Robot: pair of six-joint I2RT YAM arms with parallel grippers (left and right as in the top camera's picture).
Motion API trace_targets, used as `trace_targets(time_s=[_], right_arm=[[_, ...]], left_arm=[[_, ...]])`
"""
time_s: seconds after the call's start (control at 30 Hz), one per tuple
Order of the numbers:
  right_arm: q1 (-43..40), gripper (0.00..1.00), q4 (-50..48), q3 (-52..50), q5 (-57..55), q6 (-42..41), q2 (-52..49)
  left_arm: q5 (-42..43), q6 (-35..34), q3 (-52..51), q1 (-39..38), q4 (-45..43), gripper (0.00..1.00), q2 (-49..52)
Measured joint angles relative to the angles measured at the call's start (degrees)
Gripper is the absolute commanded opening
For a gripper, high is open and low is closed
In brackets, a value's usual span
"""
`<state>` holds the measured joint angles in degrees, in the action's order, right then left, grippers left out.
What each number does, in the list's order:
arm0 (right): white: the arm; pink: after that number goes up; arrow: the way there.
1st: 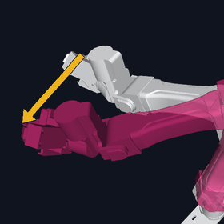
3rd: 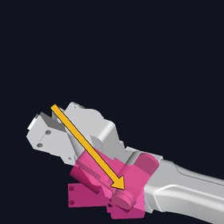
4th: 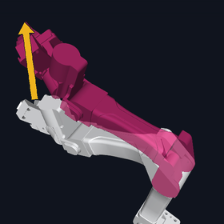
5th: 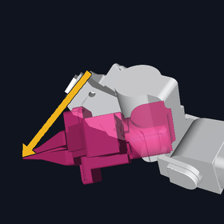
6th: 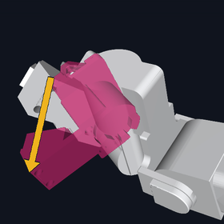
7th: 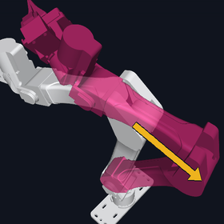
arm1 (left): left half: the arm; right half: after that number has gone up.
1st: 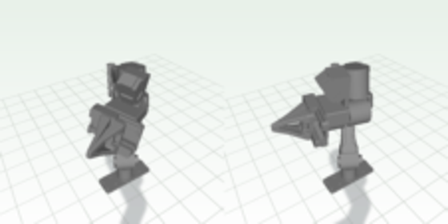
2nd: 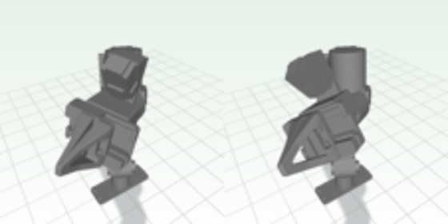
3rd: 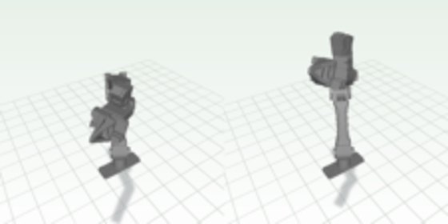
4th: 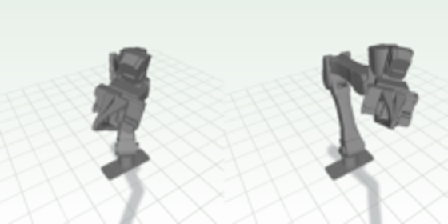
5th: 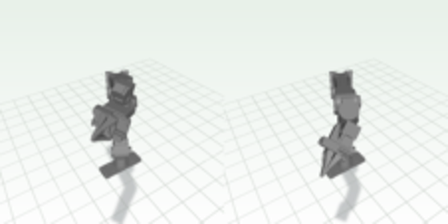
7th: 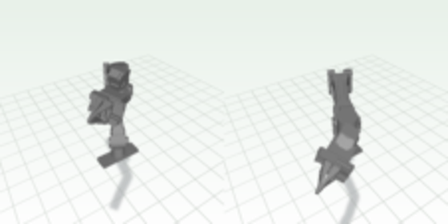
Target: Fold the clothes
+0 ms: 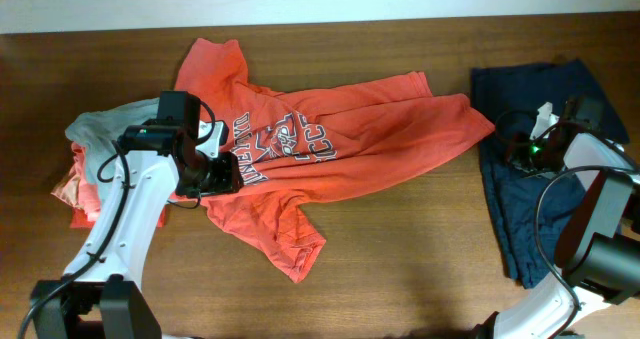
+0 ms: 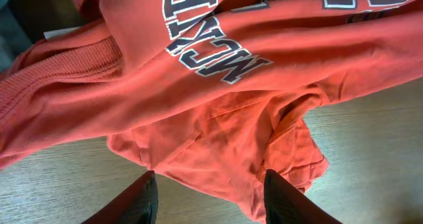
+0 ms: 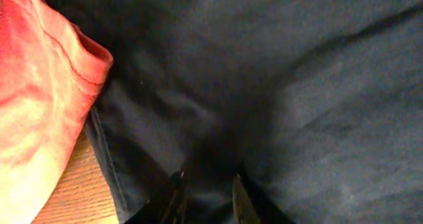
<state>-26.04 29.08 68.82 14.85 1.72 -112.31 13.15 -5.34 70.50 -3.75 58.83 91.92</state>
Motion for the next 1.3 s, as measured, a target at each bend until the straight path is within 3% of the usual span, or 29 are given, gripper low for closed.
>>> trace_targets(time_s=[0.23, 0.57, 0.73, 1.1, 1.3], right_arm=[[-1.5, 0.31, -5.5, 0.6, -6.3, -0.5, -1.2], [-11.3, 0.31, -12.4, 0.7, -13.3, -1.0, -2.7], [-14.2, 0.43, -12.7, 1.0, -14.0, -1.1, -3.0], [-9.5, 0.49, 9.5, 14.0, -9.0, -1.0, -3.2], [-1.4, 0.60, 21.2, 19.6, -5.6, 0.3, -2.4]], left_arm=[[0.2, 0.0, 0.0, 0.0, 0.0, 0.51, 0.0], [0.2, 0.0, 0.0, 0.0, 0.0, 0.52, 0.0], [0.2, 0.0, 0.0, 0.0, 0.0, 0.52, 0.0], [0.2, 0.0, 0.0, 0.0, -0.4, 0.53, 0.0], [0.2, 0.1, 0.0, -0.2, 0.3, 0.72, 0.0]])
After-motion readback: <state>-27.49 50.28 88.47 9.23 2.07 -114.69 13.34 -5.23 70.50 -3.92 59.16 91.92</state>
